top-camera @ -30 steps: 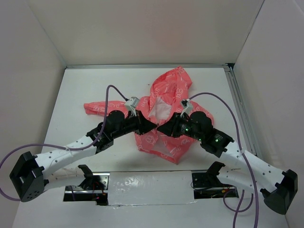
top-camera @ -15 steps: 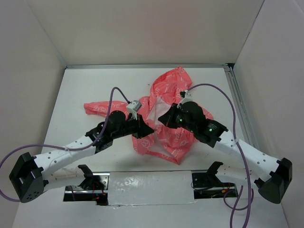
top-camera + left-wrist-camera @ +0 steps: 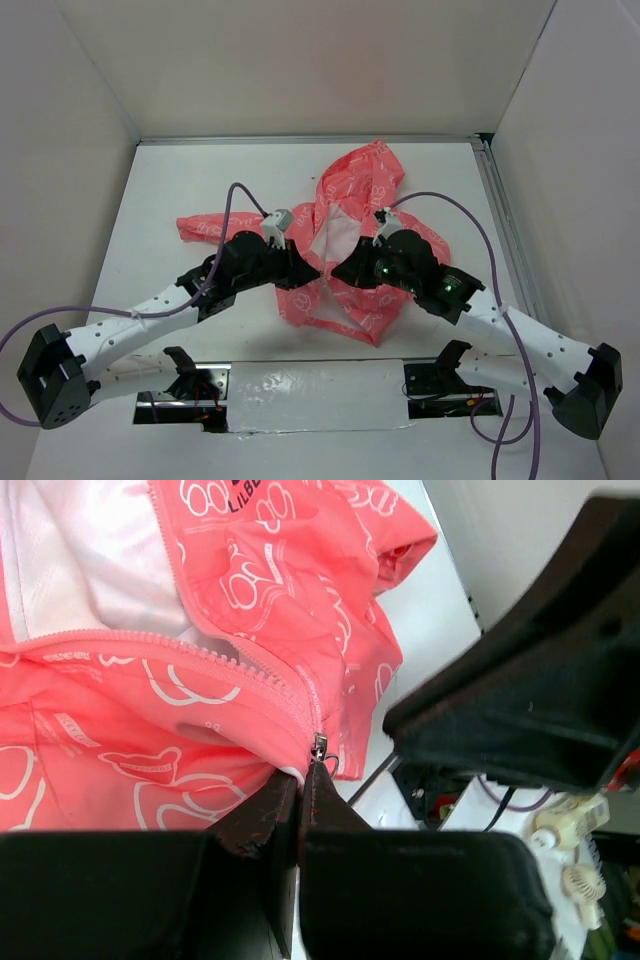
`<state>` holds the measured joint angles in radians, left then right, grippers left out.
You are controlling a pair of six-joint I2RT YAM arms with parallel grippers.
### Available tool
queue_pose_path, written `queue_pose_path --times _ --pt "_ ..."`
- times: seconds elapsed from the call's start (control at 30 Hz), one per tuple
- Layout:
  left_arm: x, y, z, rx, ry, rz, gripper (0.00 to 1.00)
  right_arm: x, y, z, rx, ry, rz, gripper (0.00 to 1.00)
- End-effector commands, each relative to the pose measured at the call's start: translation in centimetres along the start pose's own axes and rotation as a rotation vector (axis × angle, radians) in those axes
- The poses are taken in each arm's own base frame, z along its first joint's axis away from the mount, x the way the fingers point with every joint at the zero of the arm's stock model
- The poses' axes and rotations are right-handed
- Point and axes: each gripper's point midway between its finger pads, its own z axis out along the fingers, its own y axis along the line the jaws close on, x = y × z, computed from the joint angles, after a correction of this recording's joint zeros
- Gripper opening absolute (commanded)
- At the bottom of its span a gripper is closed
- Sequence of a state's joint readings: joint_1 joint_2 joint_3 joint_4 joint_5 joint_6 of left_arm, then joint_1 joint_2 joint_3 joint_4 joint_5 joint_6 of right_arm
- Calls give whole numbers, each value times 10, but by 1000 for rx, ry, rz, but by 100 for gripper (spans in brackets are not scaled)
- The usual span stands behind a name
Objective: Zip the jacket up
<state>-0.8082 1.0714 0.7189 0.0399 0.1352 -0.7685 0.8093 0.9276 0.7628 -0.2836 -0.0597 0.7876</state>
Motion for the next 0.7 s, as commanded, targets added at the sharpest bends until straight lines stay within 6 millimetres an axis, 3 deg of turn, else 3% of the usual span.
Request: queue_pose_path --times 0.0,0.2,0.5,0.67 --pt "-30 -16 -3 3 -78 -44 0 3 22 -10 -140 -3 -53 26" --pt "-43 -30 -4 34 -93 -58 0 19 21 -14 -209 19 -51 43" --pt "-43 -38 -9 78 -96 -56 0 1 30 -1 -227 -56 -40 43" --pt "-43 -39 -10 85 -103 -64 0 3 31 8 -211 -33 -28 42"
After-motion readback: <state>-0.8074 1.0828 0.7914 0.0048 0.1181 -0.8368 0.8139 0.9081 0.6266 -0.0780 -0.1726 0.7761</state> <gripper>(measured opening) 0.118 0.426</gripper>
